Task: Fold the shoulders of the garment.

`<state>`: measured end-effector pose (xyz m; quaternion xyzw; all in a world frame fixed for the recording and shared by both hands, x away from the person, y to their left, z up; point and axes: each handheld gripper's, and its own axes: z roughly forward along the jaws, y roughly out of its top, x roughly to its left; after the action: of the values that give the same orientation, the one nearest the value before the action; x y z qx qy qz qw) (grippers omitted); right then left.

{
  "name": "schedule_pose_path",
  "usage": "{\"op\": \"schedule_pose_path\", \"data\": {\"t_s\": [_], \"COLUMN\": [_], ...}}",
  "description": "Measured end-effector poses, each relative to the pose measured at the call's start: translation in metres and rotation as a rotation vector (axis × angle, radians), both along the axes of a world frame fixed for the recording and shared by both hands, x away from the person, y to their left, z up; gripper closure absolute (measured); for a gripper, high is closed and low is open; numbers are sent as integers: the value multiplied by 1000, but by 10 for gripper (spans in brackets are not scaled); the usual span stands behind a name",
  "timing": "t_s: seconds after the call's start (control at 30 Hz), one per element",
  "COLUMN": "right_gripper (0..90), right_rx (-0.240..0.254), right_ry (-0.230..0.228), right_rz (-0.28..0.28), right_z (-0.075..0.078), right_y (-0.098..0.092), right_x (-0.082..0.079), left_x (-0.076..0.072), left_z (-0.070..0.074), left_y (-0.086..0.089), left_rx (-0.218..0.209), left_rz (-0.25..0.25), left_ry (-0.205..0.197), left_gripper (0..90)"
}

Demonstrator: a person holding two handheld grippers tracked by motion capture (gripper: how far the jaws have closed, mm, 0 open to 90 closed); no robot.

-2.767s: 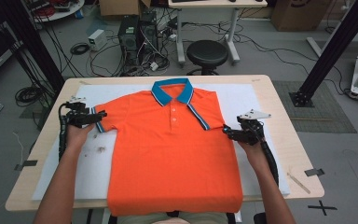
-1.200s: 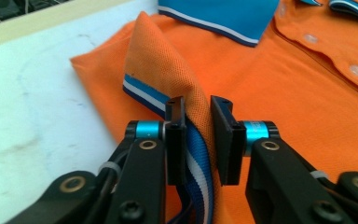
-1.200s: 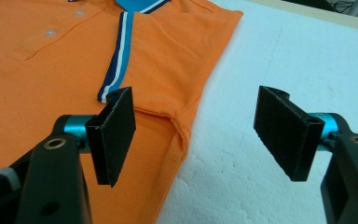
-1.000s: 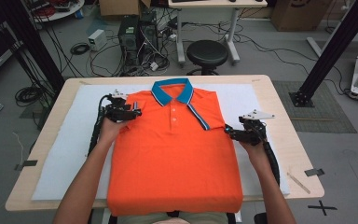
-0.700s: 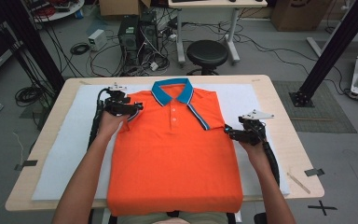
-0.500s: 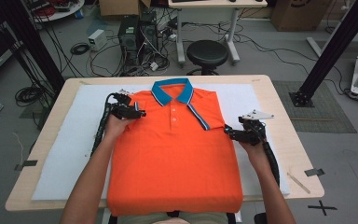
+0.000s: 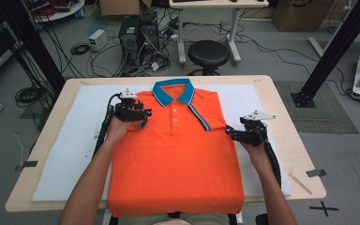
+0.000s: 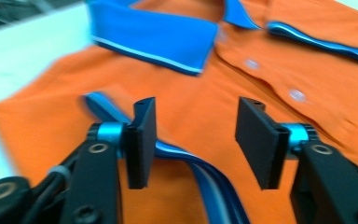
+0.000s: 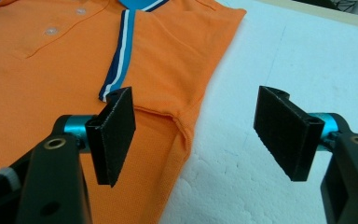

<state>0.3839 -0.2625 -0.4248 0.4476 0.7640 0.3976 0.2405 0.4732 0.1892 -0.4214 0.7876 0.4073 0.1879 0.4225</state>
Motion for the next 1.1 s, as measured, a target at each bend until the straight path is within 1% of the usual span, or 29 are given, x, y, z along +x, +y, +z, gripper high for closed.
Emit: {"op": "schedule_pose_path", "data": {"t_s": [0.03, 0.07, 0.1, 0.13, 0.17, 0.2, 0.23, 0.27, 0.3, 0.37, 0.4, 0.43, 0.53, 0.6, 0.63, 0.67, 0.7, 0.73, 0.77, 0.8, 0.83, 0.87, 0.9, 0.93, 0.97, 1.0, 1.03, 1.07, 1.1], "right_gripper": [298, 298, 298, 298, 298, 298, 298, 298, 298, 298, 298, 299, 299, 299, 299, 299, 299, 299, 299, 299, 299, 300, 301, 301, 301, 301, 301, 301, 301], "right_rx": [0, 0, 0, -1, -3, -1, -1, 0, 0, 0, -1, 0, 0, 1, 3, 3, 0, 0, 0, -1, -1, 0, 0, -2, -2, -3, -3, -2, -1], "right_ry": [0, -1, -1, -2, -2, -1, 0, 1, 1, 2, 2, 1, -2, 0, 1, 1, 0, -2, -2, -3, -3, -1, 1, -1, -1, 0, 0, 0, 2], "right_rz": [0, -1, -1, 0, 2, 2, -1, -1, -2, -1, 0, 0, 3, 0, 0, -1, 0, 2, 2, 1, 1, -1, 0, 2, 2, 3, 3, -1, 1], "right_z": [0, 0, 0, 0, 0, 0, 0, 0, 0, 0, 0, 0, 0, 0, 0, 0, 0, 0, 0, 1, 1, 0, 0, 0, 0, 0, 0, 0, 0], "right_y": [0, 0, 0, 1, 1, 1, 1, 0, 0, 0, 0, 1, 0, 0, 0, 0, 0, 0, 0, 0, 0, 0, 0, 0, 0, 1, 1, 1, 0], "right_x": [0, 0, 0, 0, 0, 0, 0, 0, 0, 0, 0, 0, 0, 0, 0, 0, 0, 0, 0, 0, 0, 0, -1, 0, 0, 0, 0, 0, 0], "left_x": [0, 1, 1, 3, 5, 6, 7, 8, 9, 9, 10, 11, 9, 7, 6, 6, 6, 4, 4, 4, 4, 4, 4, 5, 5, 5, 5, 5, 5], "left_z": [0, 0, 0, -3, -6, -9, -12, -13, -15, -17, -18, -19, -20, -18, -17, -17, -15, -12, -12, -11, -11, -12, -12, -14, -14, -17, -17, -20, -22], "left_y": [0, 3, 3, 7, 9, 10, 9, 9, 7, 4, 1, -2, -11, -14, -14, -14, -12, -8, -8, -3, -3, 1, 1, 2, 2, -3, -3, -9, -11], "left_rx": [0, 59, 59, 66, 53, 40, 39, 34, 21, 14, 7, 8, 6, 9, -2, -2, -13, -20, -20, 40, 40, 81, 81, 88, 88, 107, 107, 104, 101], "left_rz": [0, 91, 91, 139, 145, 137, 134, 132, 126, 108, 95, 75, 9, -10, -14, -14, -11, 6, 6, 54, 54, 125, 125, 156, 156, 136, 136, 103, 88], "left_ry": [0, 10, 10, 36, 53, 76, 96, 107, 109, 107, 110, 114, 102, 76, 64, 64, 54, 28, 28, 16, 16, 19, 19, 32, 32, 36, 36, 44, 50], "left_gripper": [482, 485, 496, 517, 516, 513, 508, 486, 479, 479, 478, 478, 471, 470, 469, 460, 447, 443, 444, 455, 473, 513, 567, 583, 605, 638, 651, 668, 673]}}
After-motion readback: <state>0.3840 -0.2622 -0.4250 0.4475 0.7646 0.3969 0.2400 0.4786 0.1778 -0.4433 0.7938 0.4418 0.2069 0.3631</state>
